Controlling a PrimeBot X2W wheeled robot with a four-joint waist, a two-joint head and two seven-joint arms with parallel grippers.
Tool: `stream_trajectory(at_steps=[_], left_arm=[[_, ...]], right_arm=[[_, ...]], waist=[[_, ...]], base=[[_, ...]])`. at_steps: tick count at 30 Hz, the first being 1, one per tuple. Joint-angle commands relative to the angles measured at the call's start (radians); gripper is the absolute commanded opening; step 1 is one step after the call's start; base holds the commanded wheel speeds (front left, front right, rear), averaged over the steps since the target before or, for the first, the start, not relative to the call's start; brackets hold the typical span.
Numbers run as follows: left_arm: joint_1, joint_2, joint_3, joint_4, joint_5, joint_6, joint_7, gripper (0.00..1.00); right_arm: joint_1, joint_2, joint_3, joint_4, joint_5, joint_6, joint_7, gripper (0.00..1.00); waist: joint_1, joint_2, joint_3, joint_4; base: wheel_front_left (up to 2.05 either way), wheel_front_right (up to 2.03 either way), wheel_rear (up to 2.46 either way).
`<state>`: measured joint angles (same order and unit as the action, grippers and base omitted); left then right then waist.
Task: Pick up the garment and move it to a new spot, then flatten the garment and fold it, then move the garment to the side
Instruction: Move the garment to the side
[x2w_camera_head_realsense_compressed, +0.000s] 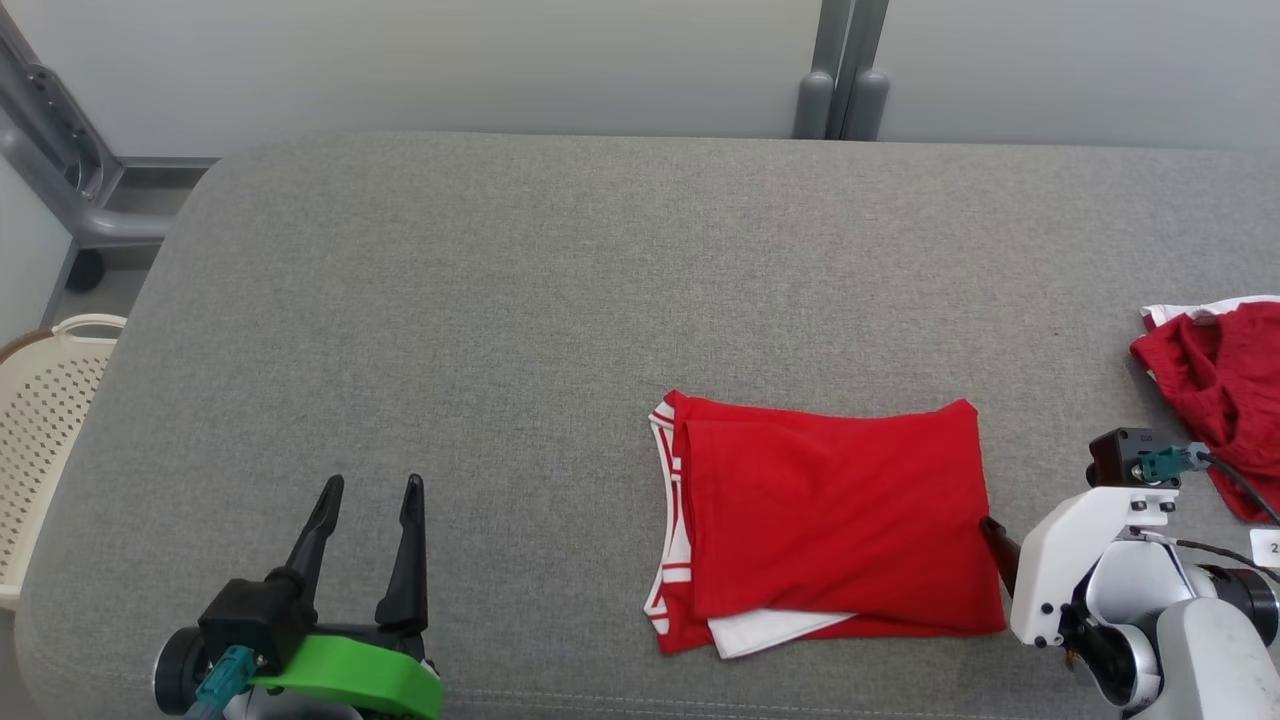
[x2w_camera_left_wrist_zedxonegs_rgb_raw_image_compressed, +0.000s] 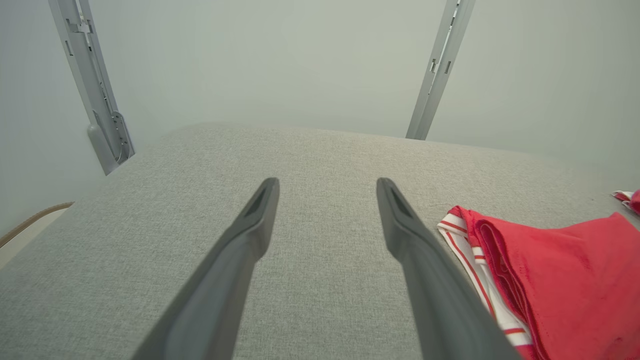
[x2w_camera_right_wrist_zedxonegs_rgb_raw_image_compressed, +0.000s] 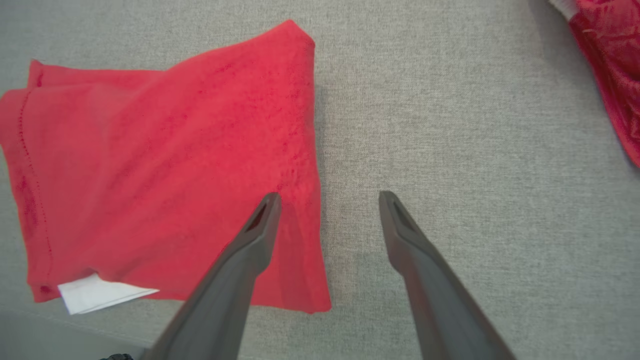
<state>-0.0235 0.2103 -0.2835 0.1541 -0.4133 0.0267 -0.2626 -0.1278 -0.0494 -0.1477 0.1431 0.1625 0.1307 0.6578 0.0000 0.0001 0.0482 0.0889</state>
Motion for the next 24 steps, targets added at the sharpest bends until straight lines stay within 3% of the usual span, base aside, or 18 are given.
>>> stream_trajectory(at_steps=[1, 18, 19, 20, 21, 22, 24], left_arm=[[-0.014, 0.004, 0.008, -0.010, 0.010, -0.002, -0.003, 1.00], [-0.043, 0.031, 0.000, -0.043, 0.018, 0.003, 0.022, 1.00], [-0.044, 0.032, 0.000, -0.044, 0.017, 0.004, 0.022, 1.00], [-0.046, 0.033, 0.000, -0.045, 0.016, 0.005, 0.023, 1.00], [-0.047, 0.033, -0.001, -0.045, 0.015, 0.006, 0.023, 1.00], [-0.048, 0.032, -0.001, -0.046, 0.015, 0.007, 0.023, 1.00], [-0.051, 0.031, -0.003, -0.044, 0.014, 0.008, 0.023, 1.00]], right_arm=[[-0.009, -0.003, -0.009, 0.019, -0.005, 0.000, -0.017, 1.00], [-0.095, -0.002, 0.003, 0.244, 0.042, 0.000, -0.088, 1.00], [-0.101, -0.001, 0.004, 0.255, 0.046, 0.000, -0.087, 0.84], [-0.107, -0.001, 0.003, 0.266, 0.053, 0.000, -0.088, 0.50], [-0.115, 0.000, 0.001, 0.277, 0.057, 0.000, -0.090, 0.30], [-0.122, 0.000, -0.001, 0.287, 0.058, 0.000, -0.088, 0.02], [-0.139, 0.000, -0.012, 0.303, 0.046, 0.000, -0.096, 0.00]], waist=[[0.0000, -0.0001, 0.009, 0.004], [0.0000, -0.0001, 0.077, 0.030], [0.0000, -0.0001, 0.080, 0.031], [0.0000, -0.0001, 0.083, 0.031], [0.0000, -0.0001, 0.086, 0.031], [0.0000, -0.0001, 0.088, 0.031], [0.0000, -0.0001, 0.091, 0.031]], base=[[0.00, 0.00, 0.00], [0.00, 0.00, 0.00], [0.00, 0.00, 0.00], [0.00, 0.00, 0.00], [0.00, 0.00, 0.00], [0.00, 0.00, 0.00], [0.00, 0.00, 0.00]])
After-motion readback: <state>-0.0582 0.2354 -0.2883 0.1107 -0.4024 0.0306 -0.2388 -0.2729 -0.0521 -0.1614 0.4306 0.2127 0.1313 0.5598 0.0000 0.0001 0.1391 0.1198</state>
